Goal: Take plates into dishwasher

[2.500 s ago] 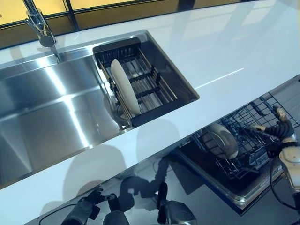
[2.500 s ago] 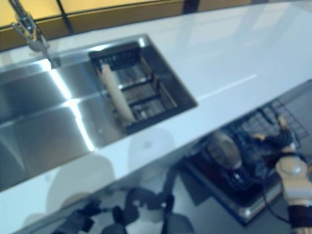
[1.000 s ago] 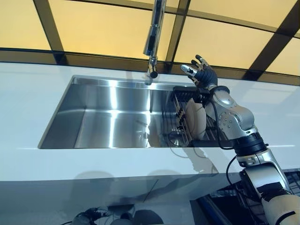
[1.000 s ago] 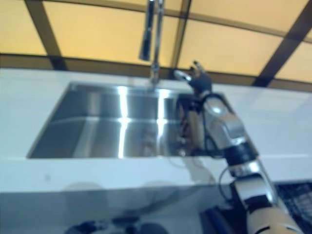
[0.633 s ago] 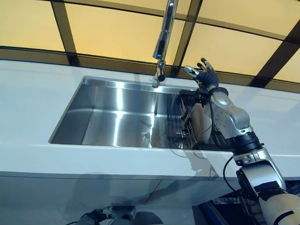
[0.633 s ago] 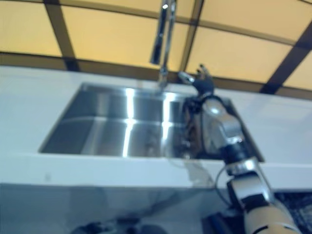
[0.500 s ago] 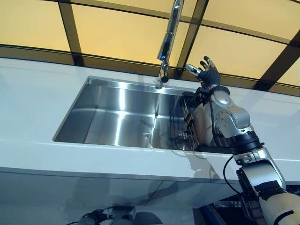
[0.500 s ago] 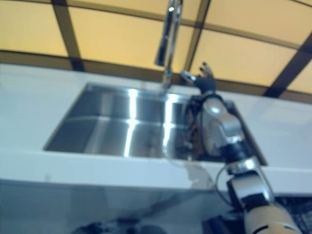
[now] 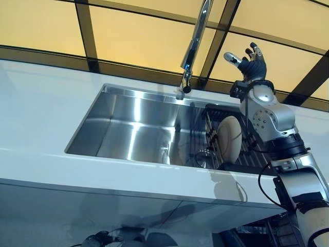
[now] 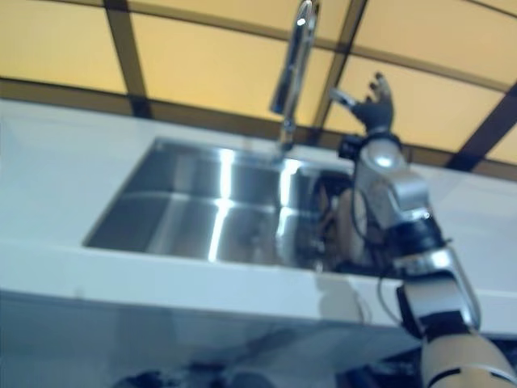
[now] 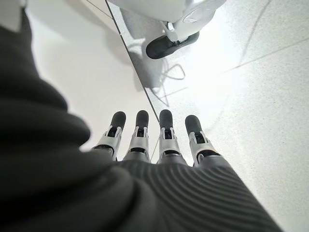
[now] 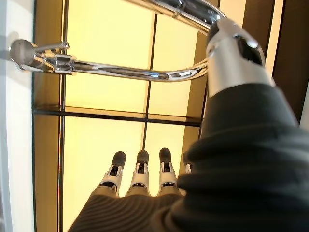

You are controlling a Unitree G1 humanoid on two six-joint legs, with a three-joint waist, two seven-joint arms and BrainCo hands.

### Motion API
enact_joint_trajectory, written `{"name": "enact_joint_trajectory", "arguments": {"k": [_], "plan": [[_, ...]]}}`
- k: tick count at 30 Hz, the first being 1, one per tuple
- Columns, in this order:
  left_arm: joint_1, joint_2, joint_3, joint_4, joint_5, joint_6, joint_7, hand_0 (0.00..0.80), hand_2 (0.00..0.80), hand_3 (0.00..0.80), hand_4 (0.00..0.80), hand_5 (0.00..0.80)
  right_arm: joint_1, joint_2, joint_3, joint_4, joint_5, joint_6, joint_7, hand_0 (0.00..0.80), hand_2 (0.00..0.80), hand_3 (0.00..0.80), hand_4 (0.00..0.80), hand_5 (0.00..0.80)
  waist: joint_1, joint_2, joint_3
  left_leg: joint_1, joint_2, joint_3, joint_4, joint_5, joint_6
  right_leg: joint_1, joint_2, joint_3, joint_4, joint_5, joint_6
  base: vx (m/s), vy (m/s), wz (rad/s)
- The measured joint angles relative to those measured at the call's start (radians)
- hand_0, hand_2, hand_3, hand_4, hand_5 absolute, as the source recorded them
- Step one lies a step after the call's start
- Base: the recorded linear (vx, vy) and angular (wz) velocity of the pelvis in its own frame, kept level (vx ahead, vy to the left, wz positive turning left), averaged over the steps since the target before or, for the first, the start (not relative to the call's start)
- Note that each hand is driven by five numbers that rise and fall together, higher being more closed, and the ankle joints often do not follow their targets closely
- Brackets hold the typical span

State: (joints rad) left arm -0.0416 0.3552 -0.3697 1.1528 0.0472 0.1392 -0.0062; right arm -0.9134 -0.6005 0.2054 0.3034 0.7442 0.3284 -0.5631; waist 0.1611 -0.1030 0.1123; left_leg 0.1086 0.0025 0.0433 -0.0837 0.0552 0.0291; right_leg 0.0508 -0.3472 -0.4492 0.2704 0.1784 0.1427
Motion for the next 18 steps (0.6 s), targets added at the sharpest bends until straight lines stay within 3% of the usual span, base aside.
{"name": "enact_joint_trajectory", "arguments": {"k": [6, 18], "plan": [[0.000, 0.003, 0.000, -0.004, 0.000, 0.000, -0.001, 0.000, 0.000, 0.000, 0.000, 0.000, -0.015, -0.033, 0.000, 0.091, 0.022, 0.052, 0.001, 0.000, 0.000, 0.000, 0.000, 0.000, -0.001, -0.013, -0.008, 0.002, 0.001, 0.004, -0.003, 0.000, 0.001, -0.004, -0.001, 0.000, 0.006, 0.001, 0.002, 0.004, -0.008, -0.01], [0.000, 0.022, 0.000, -0.005, 0.000, 0.005, -0.001, 0.000, 0.000, 0.000, 0.000, 0.000, -0.030, -0.077, 0.003, 0.233, 0.099, 0.209, 0.123, 0.000, 0.000, 0.000, 0.000, 0.000, -0.004, -0.020, -0.011, 0.002, -0.001, 0.011, -0.001, -0.005, 0.005, -0.010, -0.004, 0.000, 0.007, 0.012, 0.019, 0.000, 0.000, 0.00]]}}
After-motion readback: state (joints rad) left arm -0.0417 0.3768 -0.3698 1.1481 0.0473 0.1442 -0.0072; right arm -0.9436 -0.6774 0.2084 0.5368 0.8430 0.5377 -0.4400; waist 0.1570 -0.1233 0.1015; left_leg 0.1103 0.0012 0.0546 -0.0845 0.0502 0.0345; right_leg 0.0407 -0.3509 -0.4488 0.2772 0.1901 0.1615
